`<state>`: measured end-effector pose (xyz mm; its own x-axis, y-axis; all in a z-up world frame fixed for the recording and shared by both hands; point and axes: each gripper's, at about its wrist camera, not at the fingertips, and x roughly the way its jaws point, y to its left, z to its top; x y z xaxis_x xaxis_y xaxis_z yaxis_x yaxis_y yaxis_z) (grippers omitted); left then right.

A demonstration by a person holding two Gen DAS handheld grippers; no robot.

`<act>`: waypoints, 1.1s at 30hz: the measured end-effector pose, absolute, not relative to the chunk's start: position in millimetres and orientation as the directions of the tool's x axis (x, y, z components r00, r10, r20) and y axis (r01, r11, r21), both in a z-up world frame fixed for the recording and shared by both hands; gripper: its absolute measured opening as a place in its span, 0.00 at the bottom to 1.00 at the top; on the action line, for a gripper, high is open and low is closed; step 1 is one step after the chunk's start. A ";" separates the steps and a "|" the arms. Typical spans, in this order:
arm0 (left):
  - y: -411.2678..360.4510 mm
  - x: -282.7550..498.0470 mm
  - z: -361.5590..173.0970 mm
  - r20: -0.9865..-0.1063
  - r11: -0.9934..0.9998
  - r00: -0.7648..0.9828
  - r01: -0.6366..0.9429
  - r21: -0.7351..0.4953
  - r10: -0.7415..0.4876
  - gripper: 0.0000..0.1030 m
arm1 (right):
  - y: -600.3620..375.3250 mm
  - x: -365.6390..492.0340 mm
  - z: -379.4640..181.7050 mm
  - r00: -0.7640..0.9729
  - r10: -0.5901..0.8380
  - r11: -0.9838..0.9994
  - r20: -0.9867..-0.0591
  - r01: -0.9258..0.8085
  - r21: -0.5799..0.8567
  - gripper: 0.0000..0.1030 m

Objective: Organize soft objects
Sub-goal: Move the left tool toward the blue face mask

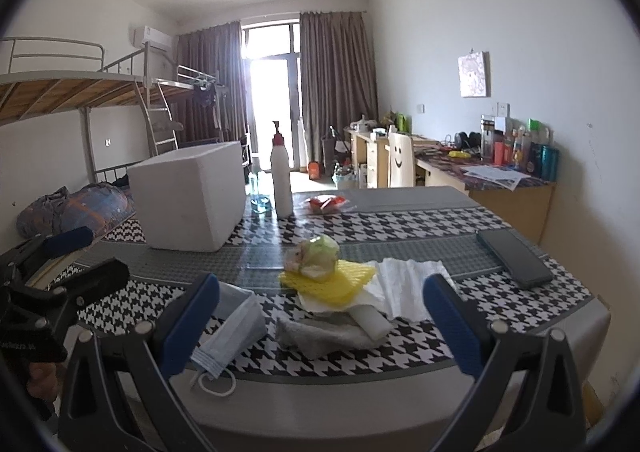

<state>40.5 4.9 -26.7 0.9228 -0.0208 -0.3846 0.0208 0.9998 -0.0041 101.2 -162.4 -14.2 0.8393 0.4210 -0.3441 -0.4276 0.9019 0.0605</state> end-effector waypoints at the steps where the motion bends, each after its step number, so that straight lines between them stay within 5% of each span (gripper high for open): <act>1: 4.2 43.0 -29.2 -0.394 1.000 0.919 0.025 -0.004 -0.025 0.99 | -162.2 102.7 -15.9 0.837 0.420 0.902 -0.350 -0.427 0.061 1.00; 19: -8.8 73.0 -60.1 -0.498 0.998 0.865 0.050 -0.024 -0.055 0.99 | -165.2 122.2 -41.7 0.805 0.395 0.909 -0.442 -0.411 0.064 1.00; 29: -10.9 86.1 -75.1 -0.559 0.997 0.825 0.062 -0.046 -0.077 0.89 | -168.4 133.2 -53.6 0.787 0.386 0.913 -0.481 -0.402 0.075 1.00; 33: -12.5 94.8 -82.1 -0.587 0.996 0.805 0.068 -0.059 -0.090 0.79 | -168.9 137.8 -58.2 0.779 0.384 0.914 -0.496 -0.399 0.080 1.00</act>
<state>94.8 -12.5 -82.1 0.8048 -0.0900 -0.5867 0.0680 0.9959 -0.0595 137.8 -168.9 -58.2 0.7791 0.3837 -0.4958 -0.3988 0.9135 0.0803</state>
